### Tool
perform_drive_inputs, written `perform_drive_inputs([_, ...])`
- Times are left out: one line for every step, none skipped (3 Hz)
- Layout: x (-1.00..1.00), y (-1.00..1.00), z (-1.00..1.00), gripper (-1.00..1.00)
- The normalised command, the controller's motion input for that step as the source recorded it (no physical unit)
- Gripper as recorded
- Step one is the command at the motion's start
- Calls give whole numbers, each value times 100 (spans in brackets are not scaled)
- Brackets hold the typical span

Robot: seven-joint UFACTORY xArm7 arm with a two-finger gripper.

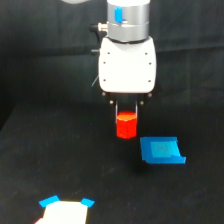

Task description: Pick up the red object from the table

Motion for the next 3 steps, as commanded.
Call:
perform_drive_inputs([-53,-24,61,-100])
perform_drive_inputs([-46,-54,58,-100])
perform_drive_inputs([-49,-48,-2,-100])
